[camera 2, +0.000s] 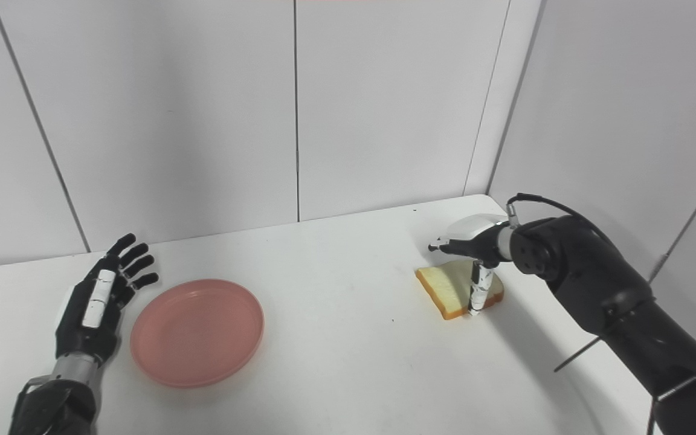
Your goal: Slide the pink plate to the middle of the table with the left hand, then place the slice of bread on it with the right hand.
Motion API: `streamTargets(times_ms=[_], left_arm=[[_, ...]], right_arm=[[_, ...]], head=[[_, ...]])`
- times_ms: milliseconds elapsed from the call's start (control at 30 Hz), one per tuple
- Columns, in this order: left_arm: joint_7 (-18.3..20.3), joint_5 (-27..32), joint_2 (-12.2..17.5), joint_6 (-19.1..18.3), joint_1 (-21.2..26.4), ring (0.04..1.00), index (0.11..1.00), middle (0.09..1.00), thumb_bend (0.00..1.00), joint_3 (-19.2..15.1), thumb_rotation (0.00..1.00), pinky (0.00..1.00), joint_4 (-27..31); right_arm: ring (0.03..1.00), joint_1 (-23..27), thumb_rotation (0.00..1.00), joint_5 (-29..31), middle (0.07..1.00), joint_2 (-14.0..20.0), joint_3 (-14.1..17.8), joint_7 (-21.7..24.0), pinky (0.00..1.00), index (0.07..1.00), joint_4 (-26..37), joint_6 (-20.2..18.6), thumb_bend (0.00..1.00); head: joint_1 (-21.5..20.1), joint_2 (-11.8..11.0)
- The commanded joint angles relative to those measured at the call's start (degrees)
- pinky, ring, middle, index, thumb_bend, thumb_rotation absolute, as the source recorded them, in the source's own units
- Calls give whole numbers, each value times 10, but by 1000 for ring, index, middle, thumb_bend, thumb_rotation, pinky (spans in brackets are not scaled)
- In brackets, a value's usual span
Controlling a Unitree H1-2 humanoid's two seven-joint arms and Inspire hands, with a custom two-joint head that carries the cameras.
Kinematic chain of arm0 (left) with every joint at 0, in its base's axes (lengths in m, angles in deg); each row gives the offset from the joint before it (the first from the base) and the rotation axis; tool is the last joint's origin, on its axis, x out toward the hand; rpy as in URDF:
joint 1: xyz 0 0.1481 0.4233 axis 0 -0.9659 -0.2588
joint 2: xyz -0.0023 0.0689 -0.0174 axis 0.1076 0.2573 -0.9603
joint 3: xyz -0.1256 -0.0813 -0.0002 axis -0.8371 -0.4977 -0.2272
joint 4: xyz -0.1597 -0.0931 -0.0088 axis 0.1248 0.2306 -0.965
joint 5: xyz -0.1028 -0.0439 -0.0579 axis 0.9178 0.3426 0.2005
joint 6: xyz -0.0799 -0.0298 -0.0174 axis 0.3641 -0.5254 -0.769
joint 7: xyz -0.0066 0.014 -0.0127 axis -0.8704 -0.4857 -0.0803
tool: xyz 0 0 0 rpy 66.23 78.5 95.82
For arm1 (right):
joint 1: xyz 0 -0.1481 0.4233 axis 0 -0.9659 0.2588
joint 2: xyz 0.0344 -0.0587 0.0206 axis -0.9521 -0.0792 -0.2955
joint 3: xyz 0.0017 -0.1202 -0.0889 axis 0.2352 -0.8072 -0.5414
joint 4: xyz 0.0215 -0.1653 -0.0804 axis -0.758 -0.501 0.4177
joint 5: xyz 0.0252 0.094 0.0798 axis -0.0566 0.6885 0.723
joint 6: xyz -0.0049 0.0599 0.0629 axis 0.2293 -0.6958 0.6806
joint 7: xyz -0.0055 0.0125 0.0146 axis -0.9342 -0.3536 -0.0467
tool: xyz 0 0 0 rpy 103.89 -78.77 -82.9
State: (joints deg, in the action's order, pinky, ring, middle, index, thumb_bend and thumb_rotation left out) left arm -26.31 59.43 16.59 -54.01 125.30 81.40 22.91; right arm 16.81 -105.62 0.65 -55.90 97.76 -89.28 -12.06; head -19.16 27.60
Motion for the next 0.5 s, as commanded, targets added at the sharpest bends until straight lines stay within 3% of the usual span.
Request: streamTargets(times_ms=[0, 467], left_arm=[[11, 3, -1, 14, -30, 806, 805, 818, 971, 2, 697, 695, -10], [18, 5, 1, 13, -28, 807, 801, 820, 976, 1, 698, 703, -10]], right_arm=[[968, 39, 267, -10, 973, 16, 2, -24, 990, 951, -2, 23, 1000], [975, 47, 287, -36, 994, 10, -30, -40, 977, 936, -46, 34, 1000]], head=[[1, 2], [3, 6]])
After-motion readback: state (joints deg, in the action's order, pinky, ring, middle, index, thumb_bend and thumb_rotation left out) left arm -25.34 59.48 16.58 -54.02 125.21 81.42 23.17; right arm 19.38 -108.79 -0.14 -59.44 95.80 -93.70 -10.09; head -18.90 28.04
